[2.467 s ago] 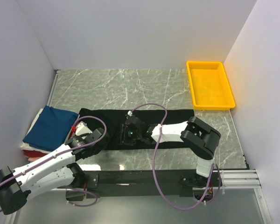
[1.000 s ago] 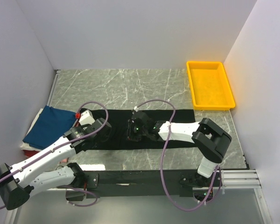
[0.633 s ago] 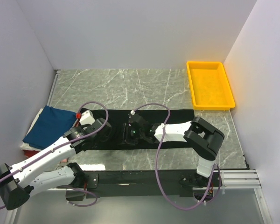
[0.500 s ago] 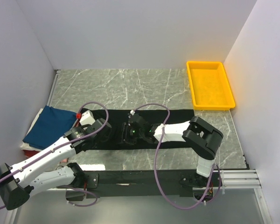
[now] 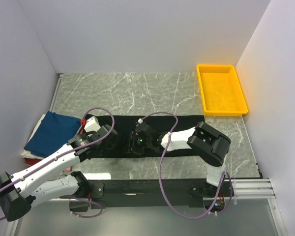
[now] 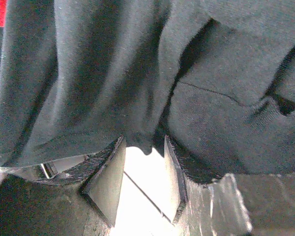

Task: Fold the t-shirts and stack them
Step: Fold the tshirt

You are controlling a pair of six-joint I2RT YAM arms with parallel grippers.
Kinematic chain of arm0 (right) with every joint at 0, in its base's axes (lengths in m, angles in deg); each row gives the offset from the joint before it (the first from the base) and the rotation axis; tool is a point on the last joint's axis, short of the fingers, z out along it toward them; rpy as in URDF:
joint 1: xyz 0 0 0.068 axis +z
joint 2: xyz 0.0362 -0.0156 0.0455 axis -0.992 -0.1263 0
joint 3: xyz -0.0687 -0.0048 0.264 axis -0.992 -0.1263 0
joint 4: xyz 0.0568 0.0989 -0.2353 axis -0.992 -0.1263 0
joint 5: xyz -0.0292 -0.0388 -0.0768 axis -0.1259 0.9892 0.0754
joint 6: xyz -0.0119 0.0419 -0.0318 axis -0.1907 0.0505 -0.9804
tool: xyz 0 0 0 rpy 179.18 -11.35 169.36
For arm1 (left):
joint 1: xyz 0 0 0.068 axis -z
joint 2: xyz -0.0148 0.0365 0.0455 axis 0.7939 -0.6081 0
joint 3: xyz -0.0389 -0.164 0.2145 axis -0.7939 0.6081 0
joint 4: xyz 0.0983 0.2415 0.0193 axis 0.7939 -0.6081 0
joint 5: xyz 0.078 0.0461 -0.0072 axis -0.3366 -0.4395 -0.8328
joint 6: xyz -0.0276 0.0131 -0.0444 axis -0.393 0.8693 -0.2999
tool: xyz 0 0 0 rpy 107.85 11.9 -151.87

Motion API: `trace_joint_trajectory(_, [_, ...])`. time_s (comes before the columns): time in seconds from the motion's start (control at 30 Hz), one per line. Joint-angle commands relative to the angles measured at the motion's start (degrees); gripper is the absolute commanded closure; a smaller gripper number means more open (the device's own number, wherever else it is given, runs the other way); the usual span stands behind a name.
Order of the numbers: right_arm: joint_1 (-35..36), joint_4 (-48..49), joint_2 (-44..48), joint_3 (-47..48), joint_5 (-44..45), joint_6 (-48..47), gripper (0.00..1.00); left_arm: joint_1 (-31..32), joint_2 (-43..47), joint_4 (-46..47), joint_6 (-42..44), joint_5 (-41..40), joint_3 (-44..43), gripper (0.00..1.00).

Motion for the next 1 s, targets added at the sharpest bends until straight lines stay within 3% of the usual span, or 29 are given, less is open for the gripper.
trace_joint_trajectory(0.0, [0.37, 3.4, -1.03, 0.04, 0.37, 0.65, 0.56, 0.28, -0.05, 1.75, 0.84, 0.5, -0.05, 0.99])
trace_joint_trajectory(0.53, [0.37, 9.21, -2.97, -1.98, -1.39, 4.61, 0.6, 0.28, -0.49, 2.11, 1.11, 1.12, -0.05, 0.99])
trace_joint_trajectory(0.73, [0.37, 9.56, -3.5, -1.98, -1.48, 4.96, 0.76, 0.28, -0.32, 2.28, 0.93, 1.38, 0.83, 0.99])
trace_joint_trajectory(0.83, [0.29, 8.6, -2.27, -2.51, -0.95, 4.7, 0.92, 0.28, 0.03, 2.19, 1.37, 1.38, 0.92, 0.99])
trace_joint_trajectory(0.97, [-0.68, 5.87, 0.37, -2.95, -0.25, 3.2, 1.0, 0.28, -0.32, 2.11, 2.6, 1.82, 0.74, 0.99])
